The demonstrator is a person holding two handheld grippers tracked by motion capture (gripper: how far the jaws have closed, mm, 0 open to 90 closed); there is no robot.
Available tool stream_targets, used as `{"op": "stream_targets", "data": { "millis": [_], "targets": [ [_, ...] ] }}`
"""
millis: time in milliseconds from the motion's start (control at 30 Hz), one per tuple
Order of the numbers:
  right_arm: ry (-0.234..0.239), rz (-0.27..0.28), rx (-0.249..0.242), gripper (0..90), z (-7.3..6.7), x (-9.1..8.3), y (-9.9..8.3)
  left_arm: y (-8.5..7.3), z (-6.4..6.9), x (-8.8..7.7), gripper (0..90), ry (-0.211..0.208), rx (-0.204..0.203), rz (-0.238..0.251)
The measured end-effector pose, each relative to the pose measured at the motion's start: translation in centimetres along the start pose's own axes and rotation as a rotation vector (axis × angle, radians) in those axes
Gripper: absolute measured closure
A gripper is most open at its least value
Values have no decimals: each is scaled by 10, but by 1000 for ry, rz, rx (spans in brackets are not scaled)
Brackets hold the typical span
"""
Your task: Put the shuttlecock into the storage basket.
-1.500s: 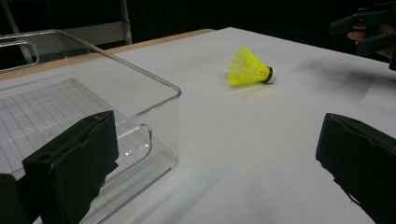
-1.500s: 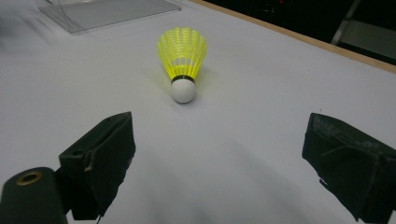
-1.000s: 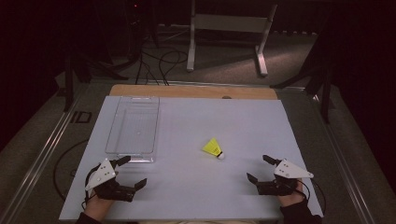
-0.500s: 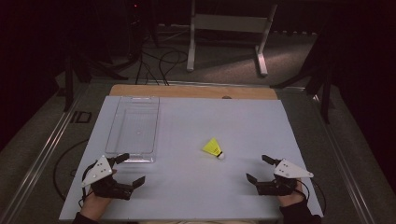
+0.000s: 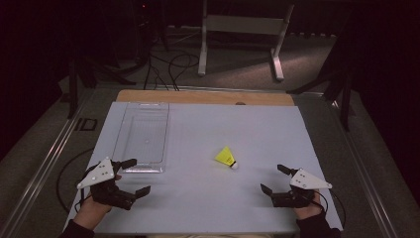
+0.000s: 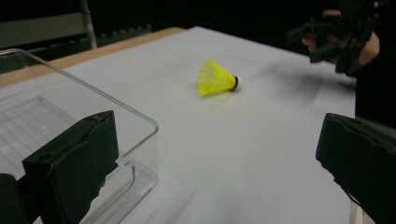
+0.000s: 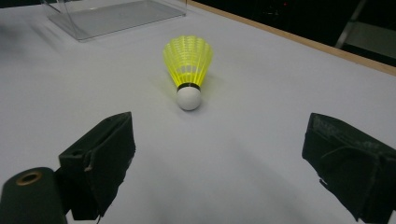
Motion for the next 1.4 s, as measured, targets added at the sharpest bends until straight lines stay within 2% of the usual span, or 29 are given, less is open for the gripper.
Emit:
{"op": "stream_targets", "data": {
  "millis": [167, 300, 467, 667, 867, 1000, 1267, 1333, 1400],
  "targets": [
    [6, 2, 3, 94, 0, 1, 0, 7, 1, 5, 2, -35, 36, -60],
    [6, 2, 5, 94, 0, 0, 0, 9, 2, 9, 2, -61, 47, -87],
    [9, -4, 5, 94, 0, 1, 0, 12, 4, 16, 2, -87, 89, -140],
    [15, -8, 13, 94, 0, 1, -1, 14, 5, 22, 2, -121, 102, -168],
    [16, -10, 12, 94, 0, 1, 0, 16, 7, 27, 2, -168, 135, -221],
    [14, -9, 9, 94, 0, 1, 0, 14, 8, 28, 2, -209, 157, -290],
    [17, -16, 11, 94, -1, 2, 0, 13, 7, 33, 2, -252, 191, -412],
    [20, -16, 12, 94, -1, 2, 0, 14, 7, 35, 3, -255, 216, -443],
    [23, -17, 13, 94, -1, 2, 0, 14, 7, 37, 3, -259, 216, -474]
  ]
}}
Point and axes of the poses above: each handheld gripper's, and its own axes: x roughly forward along the jaws, y roughly out of its top, z roughly to its right, the point moved 2 cm from there along x, roughly forward along the jaws, and after that the axes turned 1 degree about -x, right-handed, at the moved point
